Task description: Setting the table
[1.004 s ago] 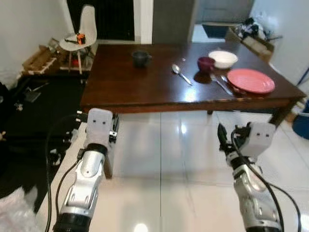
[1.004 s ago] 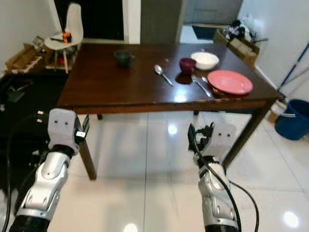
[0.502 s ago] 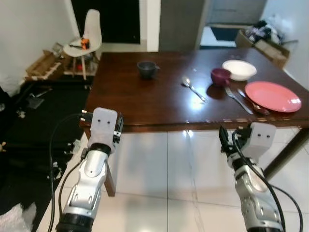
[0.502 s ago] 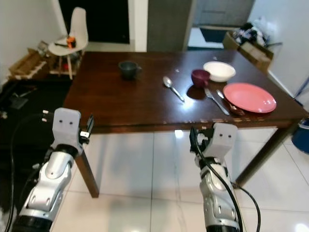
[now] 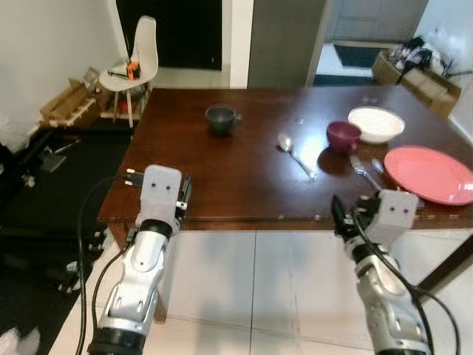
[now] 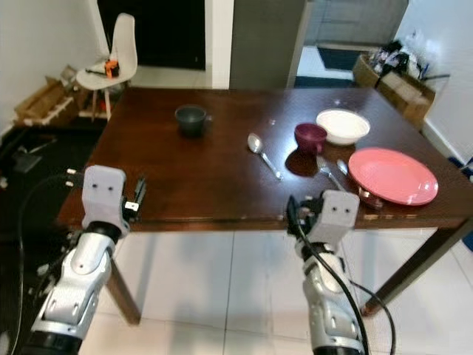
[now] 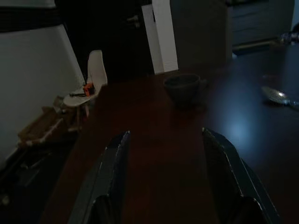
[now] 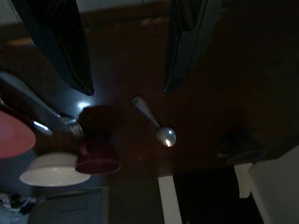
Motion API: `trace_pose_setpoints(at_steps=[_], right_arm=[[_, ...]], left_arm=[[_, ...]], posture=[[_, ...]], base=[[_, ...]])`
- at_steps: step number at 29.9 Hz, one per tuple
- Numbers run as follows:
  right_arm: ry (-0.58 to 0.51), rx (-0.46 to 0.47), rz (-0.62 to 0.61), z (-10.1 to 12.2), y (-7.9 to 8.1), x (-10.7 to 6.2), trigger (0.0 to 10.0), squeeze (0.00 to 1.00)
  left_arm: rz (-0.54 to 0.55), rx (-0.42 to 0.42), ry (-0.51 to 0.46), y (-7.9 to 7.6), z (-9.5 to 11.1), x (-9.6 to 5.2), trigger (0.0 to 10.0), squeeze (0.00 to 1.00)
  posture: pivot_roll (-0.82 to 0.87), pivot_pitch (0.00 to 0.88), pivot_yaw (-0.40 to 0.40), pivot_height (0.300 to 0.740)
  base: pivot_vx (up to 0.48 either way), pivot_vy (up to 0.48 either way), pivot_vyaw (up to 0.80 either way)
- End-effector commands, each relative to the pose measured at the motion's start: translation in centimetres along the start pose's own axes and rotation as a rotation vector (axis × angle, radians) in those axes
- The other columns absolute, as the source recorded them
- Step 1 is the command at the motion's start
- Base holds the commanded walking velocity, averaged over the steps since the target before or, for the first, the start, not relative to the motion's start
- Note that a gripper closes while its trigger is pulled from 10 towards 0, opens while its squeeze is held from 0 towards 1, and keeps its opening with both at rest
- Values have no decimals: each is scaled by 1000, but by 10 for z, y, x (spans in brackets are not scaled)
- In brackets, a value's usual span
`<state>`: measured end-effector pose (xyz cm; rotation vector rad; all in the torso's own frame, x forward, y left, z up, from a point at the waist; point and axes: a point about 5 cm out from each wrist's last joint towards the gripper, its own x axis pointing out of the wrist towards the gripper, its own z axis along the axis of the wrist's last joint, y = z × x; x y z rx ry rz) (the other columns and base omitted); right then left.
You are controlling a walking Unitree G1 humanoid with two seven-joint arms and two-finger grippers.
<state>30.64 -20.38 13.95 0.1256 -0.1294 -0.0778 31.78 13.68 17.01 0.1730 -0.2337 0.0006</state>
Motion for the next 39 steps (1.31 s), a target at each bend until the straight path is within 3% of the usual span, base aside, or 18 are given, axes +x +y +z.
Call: trace_pose_setpoints(at_steps=[1, 26, 31, 32, 39], right_arm=[[26, 6, 10, -6, 5, -2, 10000, 0], [26, 0, 29, -5, 7, -1, 10000, 0], [23, -2, 28, -5, 7, -1, 10000, 0], [23, -2, 27, -5, 7, -1, 10000, 0], [25, 0, 34, -5, 7, -2, 10000, 0]], left_arm=[[18, 3, 35, 6, -7, -2, 10000, 208], [-6, 15, 28, 3, -5, -3, 10000, 153], [-55, 25, 22, -4, -5, -7, 10000, 90], [-62, 20, 23, -5, -5, -8, 10000, 39], [-72, 12, 26, -5, -6, -11, 10000, 16]], posture=[[-34, 0, 70, 740], [-32, 0, 66, 740], [-32, 0, 68, 740], [-32, 0, 69, 740], [-29, 0, 70, 740]], base=[[480, 0, 0], [460, 0, 0], [55, 0, 0], [0, 0, 0], [0, 0, 0]])
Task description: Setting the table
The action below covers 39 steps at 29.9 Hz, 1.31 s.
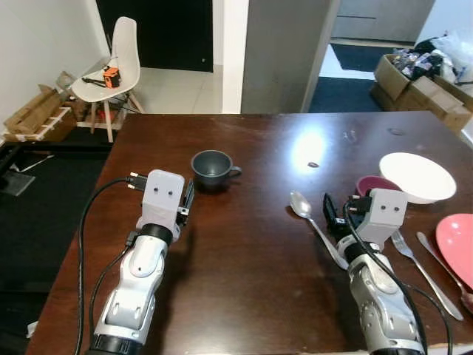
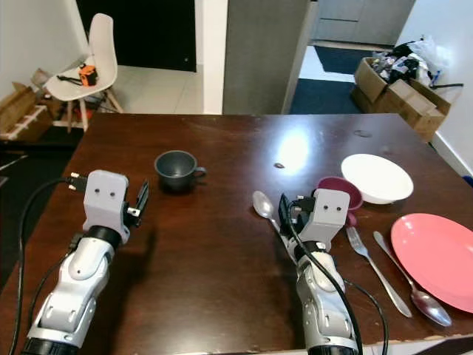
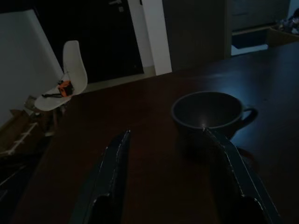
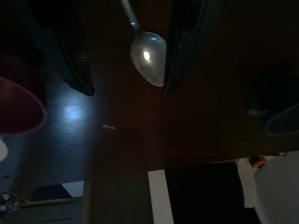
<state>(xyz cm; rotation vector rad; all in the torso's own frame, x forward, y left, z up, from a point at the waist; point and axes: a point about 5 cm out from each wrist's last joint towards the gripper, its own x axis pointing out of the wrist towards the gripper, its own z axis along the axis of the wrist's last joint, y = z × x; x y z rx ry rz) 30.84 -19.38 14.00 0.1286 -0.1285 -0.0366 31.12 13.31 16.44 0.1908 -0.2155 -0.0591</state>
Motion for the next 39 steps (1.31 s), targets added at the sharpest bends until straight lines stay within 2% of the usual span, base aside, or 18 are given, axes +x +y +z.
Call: trace_pose_setpoints(at_steps=[1, 8, 14, 16, 19, 23, 26, 29, 34, 38, 39], right_arm=[[21, -5, -7, -4, -4, -3, 10000, 0], [24, -7, 56, -4, 5, -2, 10000, 0], [28, -17, 167, -2, 21, 1, 10000, 0], [30, -20, 197, -2, 26, 3, 10000, 0], [25, -13, 210, 0, 29, 5, 10000, 0], [29, -29, 226, -1, 32, 7, 10000, 0], [28, -31, 231, 0, 33, 8, 10000, 0], [22, -20, 222, 2, 30, 6, 10000, 0], [31, -15, 209, -1, 29, 3, 10000, 0], [48, -11, 153, -5, 19, 3, 10000, 0], [88, -69, 103, -9, 8, 3, 10000, 0]], left_arm=[[-9, 1, 14, -1, -3, -3, 10000, 16], [-4, -7, 27, 1, -3, -2, 10000, 8], [-15, 26, 61, 8, -2, 1, 10000, 24], [-49, 62, 68, 10, 0, 3, 10000, 24], [-113, 86, 47, 7, 5, 8, 10000, 24], [-149, 84, 41, 1, 10, 16, 10000, 24], [-164, 79, 56, -1, 11, 18, 10000, 20], [-206, -6, 66, -9, 13, 12, 10000, 0], [-213, -12, 63, -11, 12, 8, 10000, 0], [-211, -5, 61, -12, 12, 8, 10000, 0], [-210, -4, 64, -12, 12, 9, 10000, 0]], posture=[[-29, 0, 70, 740], [-27, 5, 71, 740], [-6, 16, 80, 740], [-2, 18, 84, 740], [0, 20, 92, 740], [-4, 23, 105, 740], [-5, 23, 109, 740], [-7, 24, 110, 740], [-9, 24, 105, 740], [-8, 24, 102, 740], [-8, 25, 102, 740]], base=[[0, 0, 0], [0, 0, 0], [0, 0, 0], [0, 0, 0], [0, 0, 0], [0, 0, 0], [0, 0, 0], [0, 0, 0], [0, 0, 0], [0, 0, 0], [0, 0, 0]])
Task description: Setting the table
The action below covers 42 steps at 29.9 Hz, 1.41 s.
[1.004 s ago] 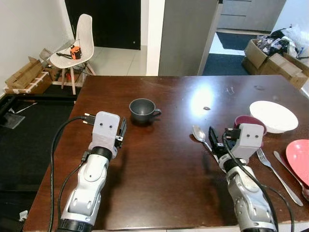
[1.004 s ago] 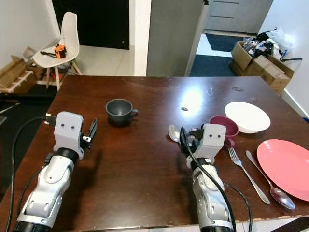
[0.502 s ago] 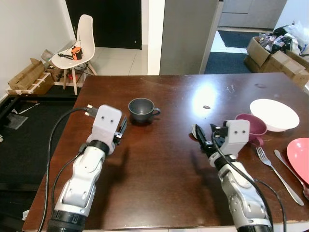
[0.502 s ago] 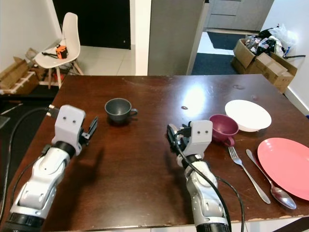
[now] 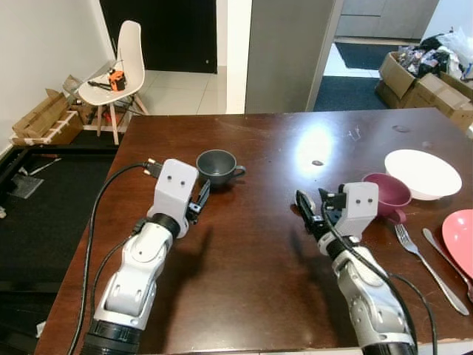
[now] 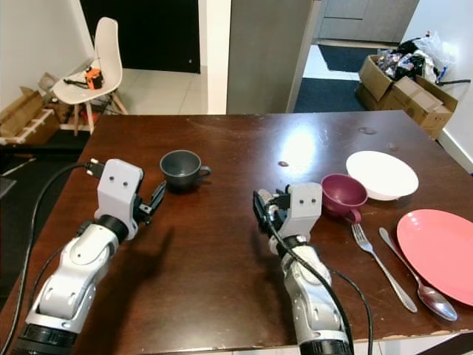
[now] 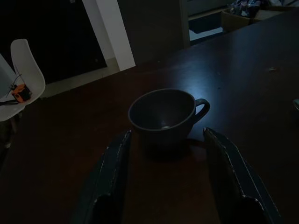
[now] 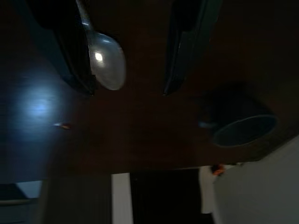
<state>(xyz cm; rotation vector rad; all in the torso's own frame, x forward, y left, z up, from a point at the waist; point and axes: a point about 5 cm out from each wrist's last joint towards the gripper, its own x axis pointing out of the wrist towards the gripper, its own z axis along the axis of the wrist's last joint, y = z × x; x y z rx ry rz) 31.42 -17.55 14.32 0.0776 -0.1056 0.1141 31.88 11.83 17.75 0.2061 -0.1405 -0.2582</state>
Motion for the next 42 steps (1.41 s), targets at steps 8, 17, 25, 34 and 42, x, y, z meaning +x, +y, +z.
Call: trace_pose_setpoints(at_steps=[8, 17, 25, 34, 42], right_arm=[[153, -53, -63, -16, -35, 1, 10000, 0], [284, -59, -16, -20, -47, 14, 10000, 0], [365, -18, 45, -30, -48, 15, 10000, 0], [482, 12, 72, -45, -52, 15, 10000, 0], [610, -27, 107, -59, -56, 7, 0, 0]], left_arm=[[3, 17, 25, 5, -1, -3, 10000, 0], [-451, 115, 22, -9, 27, -32, 10000, 0], [-637, 136, 17, -14, 40, -41, 10000, 0], [-673, 124, 25, -19, 45, -45, 10000, 0], [-660, 110, 24, -18, 48, -46, 10000, 0]], posture=[[-6, 35, 105, 740], [15, 56, 112, 740], [40, 53, 125, 740], [42, 47, 126, 740], [40, 45, 120, 740]], base=[[0, 0, 0], [0, 0, 0], [0, 0, 0], [0, 0, 0], [0, 0, 0]])
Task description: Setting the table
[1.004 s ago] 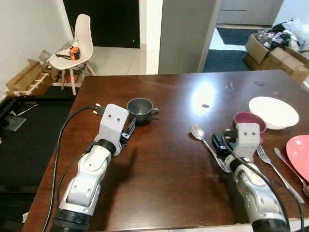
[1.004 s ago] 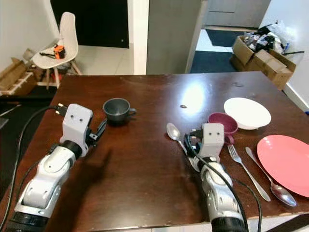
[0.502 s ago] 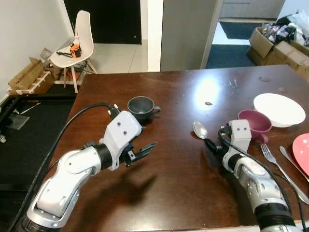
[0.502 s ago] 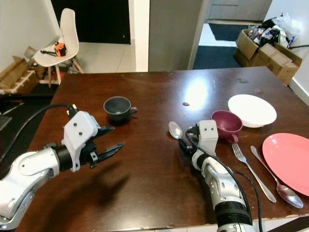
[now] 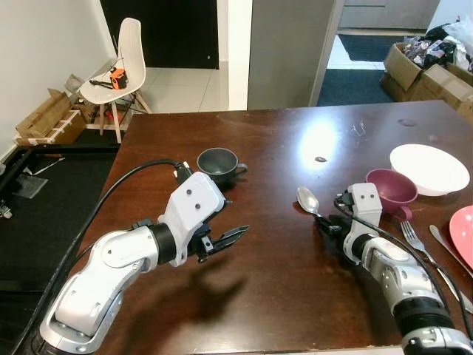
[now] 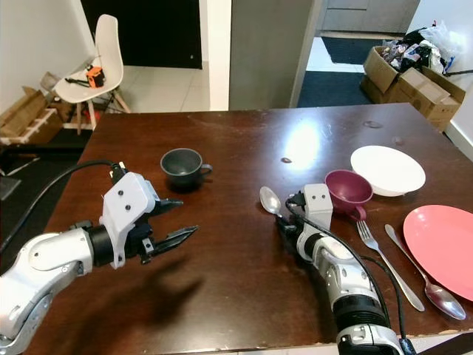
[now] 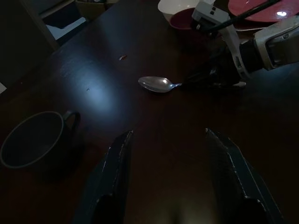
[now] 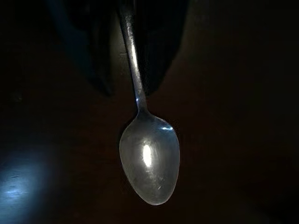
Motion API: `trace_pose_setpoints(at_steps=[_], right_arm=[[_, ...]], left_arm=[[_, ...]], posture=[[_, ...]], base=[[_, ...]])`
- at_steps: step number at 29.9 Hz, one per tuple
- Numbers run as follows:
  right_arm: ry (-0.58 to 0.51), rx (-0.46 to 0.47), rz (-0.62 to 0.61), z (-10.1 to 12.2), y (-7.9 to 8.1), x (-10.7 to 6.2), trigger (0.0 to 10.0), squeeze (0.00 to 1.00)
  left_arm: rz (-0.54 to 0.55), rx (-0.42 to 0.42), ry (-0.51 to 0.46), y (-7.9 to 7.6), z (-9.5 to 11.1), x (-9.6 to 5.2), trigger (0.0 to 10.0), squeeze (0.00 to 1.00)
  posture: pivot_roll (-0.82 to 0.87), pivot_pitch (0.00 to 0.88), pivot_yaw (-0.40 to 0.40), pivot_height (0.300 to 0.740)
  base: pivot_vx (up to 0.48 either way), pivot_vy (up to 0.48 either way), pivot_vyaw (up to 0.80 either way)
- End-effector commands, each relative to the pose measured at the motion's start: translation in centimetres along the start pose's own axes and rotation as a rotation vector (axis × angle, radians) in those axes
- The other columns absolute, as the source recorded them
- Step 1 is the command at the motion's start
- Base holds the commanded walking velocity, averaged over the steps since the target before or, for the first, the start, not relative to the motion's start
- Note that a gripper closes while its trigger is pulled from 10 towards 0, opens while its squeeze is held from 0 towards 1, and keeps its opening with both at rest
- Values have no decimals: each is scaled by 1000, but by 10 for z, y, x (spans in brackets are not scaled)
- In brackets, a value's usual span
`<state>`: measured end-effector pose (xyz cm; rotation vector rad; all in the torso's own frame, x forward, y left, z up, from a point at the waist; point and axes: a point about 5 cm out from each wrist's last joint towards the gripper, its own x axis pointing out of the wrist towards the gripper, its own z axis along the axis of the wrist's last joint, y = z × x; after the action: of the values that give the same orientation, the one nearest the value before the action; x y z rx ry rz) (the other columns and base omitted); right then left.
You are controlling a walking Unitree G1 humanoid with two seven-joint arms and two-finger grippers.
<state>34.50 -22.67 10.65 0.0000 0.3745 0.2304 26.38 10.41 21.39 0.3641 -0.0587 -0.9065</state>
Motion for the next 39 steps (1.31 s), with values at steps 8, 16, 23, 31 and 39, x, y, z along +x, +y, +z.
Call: trace_pose_setpoints(at_steps=[8, 16, 23, 31, 39], right_arm=[[136, 37, 36, -31, 3, -1, 0, 0], [80, 50, 49, -22, 4, -1, 0, 0], [-421, -40, 220, 53, 58, -27, 10000, 0], [-528, -36, -36, 44, 83, -45, 10000, 0], [-511, 27, -217, 8, 90, -63, 10000, 0]], left_arm=[[39, -6, -4, 4, 3, 1, 10000, 0], [46, -13, -4, 3, 3, 2, 10000, 0], [177, -64, -32, 12, 0, 8, 10000, 0], [280, -113, -29, 15, -8, 11, 10000, 0], [466, -179, 44, 20, -35, 6, 10000, 0]], posture=[[35, 48, 117, 740], [26, 50, 111, 740], [-7, 56, 98, 740], [-34, 60, 85, 740], [-61, 56, 73, 740]], base=[[0, 0, 0], [0, 0, 0], [0, 0, 0], [0, 0, 0], [0, 0, 0]])
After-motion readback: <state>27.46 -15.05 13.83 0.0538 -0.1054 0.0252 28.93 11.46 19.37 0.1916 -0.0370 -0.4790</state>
